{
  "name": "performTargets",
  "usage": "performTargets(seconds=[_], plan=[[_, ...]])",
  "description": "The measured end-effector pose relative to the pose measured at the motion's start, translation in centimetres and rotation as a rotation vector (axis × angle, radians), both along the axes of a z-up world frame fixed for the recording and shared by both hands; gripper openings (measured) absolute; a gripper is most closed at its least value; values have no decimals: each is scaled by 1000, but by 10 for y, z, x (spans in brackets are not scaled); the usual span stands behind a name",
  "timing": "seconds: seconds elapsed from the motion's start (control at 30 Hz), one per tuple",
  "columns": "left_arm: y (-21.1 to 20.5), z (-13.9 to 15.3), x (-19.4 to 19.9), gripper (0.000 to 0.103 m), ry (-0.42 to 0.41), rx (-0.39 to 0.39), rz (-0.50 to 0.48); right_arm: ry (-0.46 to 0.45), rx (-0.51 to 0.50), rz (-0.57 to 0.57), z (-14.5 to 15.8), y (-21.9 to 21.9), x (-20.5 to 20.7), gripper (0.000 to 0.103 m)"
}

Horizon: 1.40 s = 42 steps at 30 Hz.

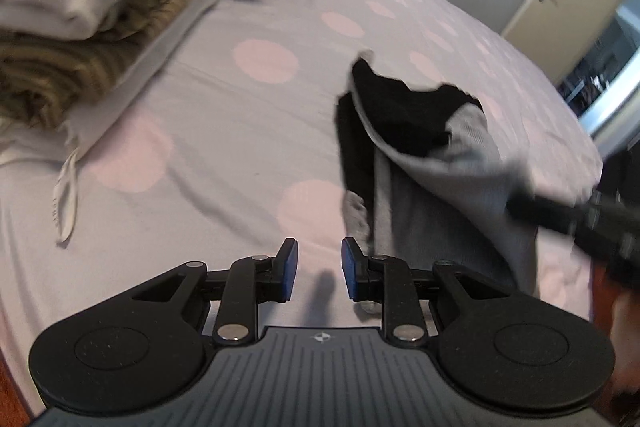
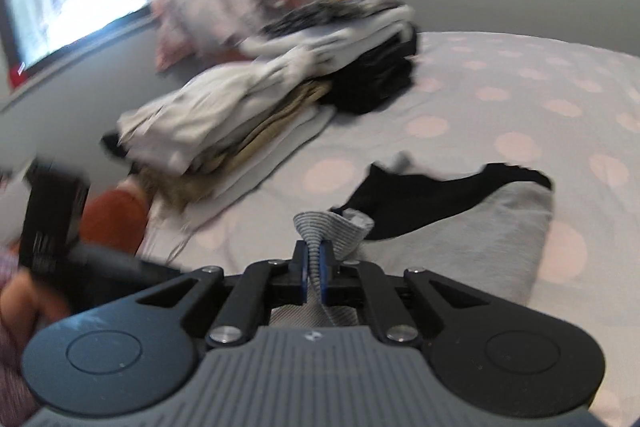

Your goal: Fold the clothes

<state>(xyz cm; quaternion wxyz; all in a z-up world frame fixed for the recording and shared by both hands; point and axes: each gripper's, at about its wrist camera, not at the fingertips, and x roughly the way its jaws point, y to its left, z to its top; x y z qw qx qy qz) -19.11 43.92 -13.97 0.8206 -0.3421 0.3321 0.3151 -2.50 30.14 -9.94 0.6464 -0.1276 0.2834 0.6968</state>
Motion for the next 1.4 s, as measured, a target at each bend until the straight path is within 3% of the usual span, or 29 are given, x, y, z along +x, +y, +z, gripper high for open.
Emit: performTargets(seconds=[0.27,0.57,0.67,0.77,0.9,1.13,1.27,1.4], plan=[[5,-2,0,28,-20,-8,12,-126,-118,151,-35,13,-35,6],[-1,0,7,29,-53,1,-45,-229,-192,196,-63,20,-52,8],[-7,2,10,39,-63,19,-77,-214,-197,188,-59,16,-51,15],[-13,8,12,58,-102,36,-112,-206,-184,184,-51,7,-51,19],[-25,15,17,63,-130,90,-172,-196,-151,129,-37,-11,-45,24],[-31,0,31,56,-16,111,-173,-219,-157,-91,-27,-50,-16,30],[-33,-6,33,42,16,101,-170,-246,-211,-185,-35,-63,-4,31],[-35,-13,35,28,46,104,-175,-210,-265,-254,-52,-71,10,32]])
